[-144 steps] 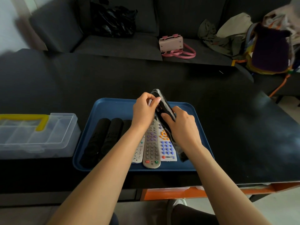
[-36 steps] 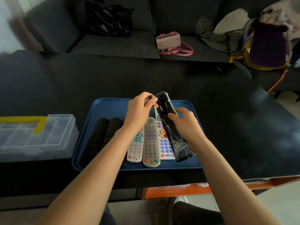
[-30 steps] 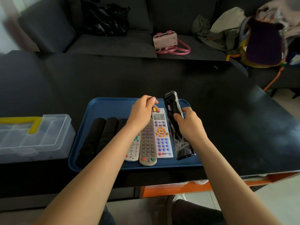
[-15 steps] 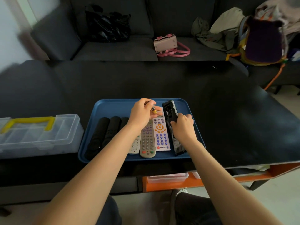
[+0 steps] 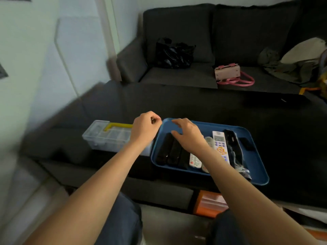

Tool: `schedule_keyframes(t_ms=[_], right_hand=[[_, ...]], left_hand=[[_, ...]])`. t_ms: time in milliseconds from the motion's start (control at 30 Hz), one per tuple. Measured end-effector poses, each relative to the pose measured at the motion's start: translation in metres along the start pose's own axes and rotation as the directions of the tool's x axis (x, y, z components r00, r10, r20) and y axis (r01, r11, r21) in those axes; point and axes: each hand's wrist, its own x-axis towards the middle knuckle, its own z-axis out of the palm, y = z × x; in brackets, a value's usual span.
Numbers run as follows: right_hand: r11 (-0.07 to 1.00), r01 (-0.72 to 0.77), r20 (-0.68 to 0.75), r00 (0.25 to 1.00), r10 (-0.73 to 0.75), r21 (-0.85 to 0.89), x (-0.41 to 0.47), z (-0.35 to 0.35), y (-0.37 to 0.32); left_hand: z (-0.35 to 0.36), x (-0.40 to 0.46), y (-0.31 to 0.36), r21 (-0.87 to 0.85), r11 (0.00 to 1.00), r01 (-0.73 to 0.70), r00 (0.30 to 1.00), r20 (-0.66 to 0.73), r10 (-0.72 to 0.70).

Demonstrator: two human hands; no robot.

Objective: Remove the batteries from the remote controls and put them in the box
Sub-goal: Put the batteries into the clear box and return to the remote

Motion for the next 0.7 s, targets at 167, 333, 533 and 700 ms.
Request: schedule_keyframes(t_ms=[167, 333, 533, 700], right_hand=[[0.990, 0.130, 0.099, 0.987, -0.125, -0.047, 0.021, 0.042, -0.054], [0.961, 0.160, 0.213, 0.971, -0.111, -0.226, 0.040, 0.086, -0.079], [0.859, 0.186, 0.247, 0.966, -0.072, -0.476, 0.049, 0.107, -0.083], [0.722, 0.246, 0.218, 0.967, -0.134, -0.646, 0.048, 0.118, -0.085]], left_hand=[[-0.055, 0.004, -0.061, 0.455, 0.881, -0.129, 0.990, 0.111, 0.088], [-0.087, 0.014, -0.111, 0.678, 0.714, -0.175, 0.977, 0.210, 0.040], [-0.094, 0.028, -0.144, 0.738, 0.576, -0.353, 0.911, 0.410, 0.033], [-0.081, 0.024, -0.148, 0.826, 0.385, -0.411, 0.896, 0.445, 0.003]])
